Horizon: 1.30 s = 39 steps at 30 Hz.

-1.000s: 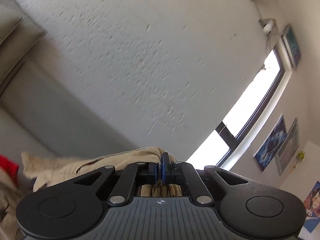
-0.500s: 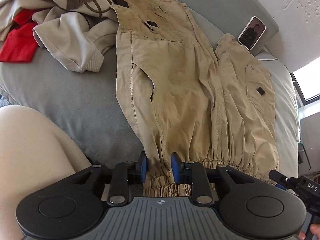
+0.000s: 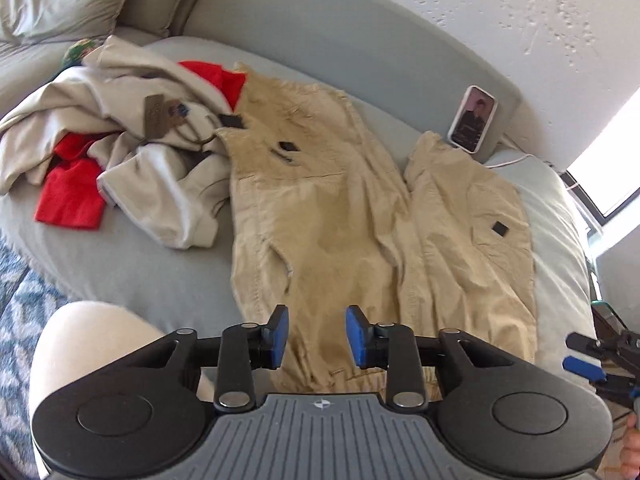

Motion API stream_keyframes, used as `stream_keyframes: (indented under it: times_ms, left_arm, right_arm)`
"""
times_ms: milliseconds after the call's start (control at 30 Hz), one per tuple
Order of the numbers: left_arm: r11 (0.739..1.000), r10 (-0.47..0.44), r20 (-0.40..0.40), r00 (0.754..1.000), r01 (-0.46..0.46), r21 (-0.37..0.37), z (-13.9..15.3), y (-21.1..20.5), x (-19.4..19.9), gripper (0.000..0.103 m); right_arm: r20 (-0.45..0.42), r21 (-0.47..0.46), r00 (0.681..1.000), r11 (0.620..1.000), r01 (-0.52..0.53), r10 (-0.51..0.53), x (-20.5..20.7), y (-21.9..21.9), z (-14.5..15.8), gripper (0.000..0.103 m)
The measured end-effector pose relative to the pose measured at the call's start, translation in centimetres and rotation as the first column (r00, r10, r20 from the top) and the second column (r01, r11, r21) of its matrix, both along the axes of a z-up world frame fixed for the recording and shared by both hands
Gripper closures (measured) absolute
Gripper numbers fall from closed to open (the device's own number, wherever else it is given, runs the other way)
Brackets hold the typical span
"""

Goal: Fold clothes

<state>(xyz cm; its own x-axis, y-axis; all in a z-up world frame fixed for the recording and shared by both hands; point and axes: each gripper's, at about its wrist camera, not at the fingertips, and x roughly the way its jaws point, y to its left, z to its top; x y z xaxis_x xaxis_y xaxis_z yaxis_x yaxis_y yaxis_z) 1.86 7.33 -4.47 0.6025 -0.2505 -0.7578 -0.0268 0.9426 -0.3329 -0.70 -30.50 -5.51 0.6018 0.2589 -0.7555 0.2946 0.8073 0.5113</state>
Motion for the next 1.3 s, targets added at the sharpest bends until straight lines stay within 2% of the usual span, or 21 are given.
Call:
stream_keyframes:
  times_ms: [133, 200, 233, 300, 400, 467, 500, 567, 600, 633, 767, 900, 933, 1000, 1033, 1133, 1167, 1200, 1233, 1267, 1300]
  left_arm:
    - [0.992, -0.122, 0.009, 0.992, 0.122, 0.040, 1.1, -4.7, 1.8, 0.079]
    - [0.976, -0.217, 0.005, 0.976, 0.216, 0.036, 1.7, -7.6, 2.4, 0.059]
    - [0.964, -0.265, 0.012, 0.964, 0.264, 0.035, 1.8, -9.0, 2.4, 0.056]
    - [0.935, -0.355, 0.049, 0.934, 0.352, 0.049, 2.1, -11.8, 2.2, 0.036]
    - [0.880, -0.473, 0.106, 0.875, 0.464, 0.097, 2.0, -16.0, 1.8, 0.030]
    - [0.852, -0.521, 0.102, 0.848, 0.508, 0.129, 1.0, -18.7, 2.0, 0.029]
    - [0.838, -0.541, 0.094, 0.835, 0.527, 0.142, 0.5, -20.1, 2.1, 0.029]
    - [0.819, -0.570, 0.081, 0.818, 0.557, 0.135, -0.4, -22.5, 2.5, 0.027]
    - [0.815, -0.575, 0.076, 0.814, 0.563, 0.134, -1.0, -23.6, 2.7, 0.023]
    - [0.814, -0.576, 0.073, 0.814, 0.563, 0.139, -1.6, -24.7, 2.9, 0.022]
    - [0.813, -0.562, 0.046, 0.826, 0.542, 0.213, -4.0, -28.7, 4.1, 0.021]
    - [0.778, -0.581, 0.002, 0.814, 0.555, 0.296, -5.8, -31.2, 4.6, 0.024]
    - [0.753, -0.609, -0.001, 0.793, 0.578, 0.315, -6.1, -31.8, 4.3, 0.024]
    - [0.674, -0.687, -0.001, 0.727, 0.637, 0.373, -6.6, -33.2, 3.3, 0.023]
    - [0.637, -0.709, -0.011, 0.705, 0.647, 0.420, -7.1, -33.9, 2.9, 0.023]
    - [0.553, -0.725, -0.069, 0.686, 0.638, 0.535, -9.2, -35.3, 2.5, 0.027]
    - [0.541, -0.720, -0.088, 0.688, 0.636, 0.551, -9.7, -35.3, 2.8, 0.034]
    - [0.533, -0.713, -0.101, 0.694, 0.630, 0.564, -10.0, -35.1, 3.1, 0.053]
    - [0.525, -0.706, -0.113, 0.699, 0.625, 0.578, -10.4, -34.9, 3.4, 0.065]
    - [0.544, -0.698, -0.110, 0.708, 0.624, 0.561, -10.2, -34.4, 3.7, 0.082]
    - [0.581, -0.688, -0.094, 0.720, 0.624, 0.523, -9.7, -33.6, 4.1, 0.091]
  right_arm:
    - [0.034, -0.012, 0.998, 0.998, 0.055, -0.054, 2.3, -1.8, 0.9, 0.054]
    - [0.052, 0.015, 0.996, 0.997, 0.072, -0.073, 3.2, -2.5, 1.6, 0.054]
    - [0.064, 0.030, 0.994, 0.996, 0.081, -0.083, 3.6, -2.8, 2.1, 0.054]
    - [0.095, 0.025, 0.991, 0.995, 0.096, -0.098, 3.9, -3.4, 3.3, 0.054]
    - [0.133, -0.043, 0.982, 0.989, 0.143, -0.136, 3.5, -4.9, 5.6, 0.054]
    - [0.158, -0.108, 0.974, 0.978, 0.180, -0.162, 3.2, -6.3, 7.2, 0.054]
    - [0.171, -0.142, 0.969, 0.969, 0.201, -0.176, 3.1, -7.0, 8.0, 0.050]
    - [0.204, -0.204, 0.958, 0.948, 0.245, -0.204, 2.9, -8.7, 9.3, 0.033]
    - [0.219, -0.232, 0.952, 0.937, 0.262, -0.213, 3.0, -9.6, 9.7, 0.018]
    - [0.224, -0.255, 0.950, 0.928, 0.272, -0.217, 3.3, -10.5, 9.8, 0.013]
    - [0.117, -0.267, 0.976, 0.941, 0.208, -0.183, 6.6, -14.3, 7.3, 0.013]
    - [0.061, -0.172, 0.993, 0.979, 0.110, -0.101, 10.3, -16.2, 3.0, 0.022]
    - [0.054, -0.138, 0.994, 0.985, 0.100, -0.093, 11.0, -16.6, 2.0, 0.023]
    - [0.046, -0.067, 0.996, 0.994, 0.085, -0.082, 12.5, -17.4, 0.3, 0.024]
    - [0.045, -0.031, 0.996, 0.996, 0.080, -0.079, 13.2, -17.7, -0.5, 0.025]
    - [0.054, 0.066, 0.997, 0.996, 0.059, -0.063, 14.9, -18.5, -2.5, 0.028]
    - [0.066, 0.096, 0.997, 0.995, 0.042, -0.048, 15.3, -18.7, -3.0, 0.029]
    - [0.078, 0.125, 0.996, 0.992, 0.023, -0.033, 15.8, -18.8, -3.5, 0.033]
    - [0.092, 0.144, 0.996, 0.990, 0.007, -0.021, 16.3, -18.8, -3.9, 0.038]
    - [0.106, 0.162, 0.994, 0.987, -0.009, -0.008, 16.8, -18.8, -4.3, 0.039]
    - [0.112, 0.171, 0.994, 0.985, -0.020, 0.001, 17.5, -18.7, -4.6, 0.041]
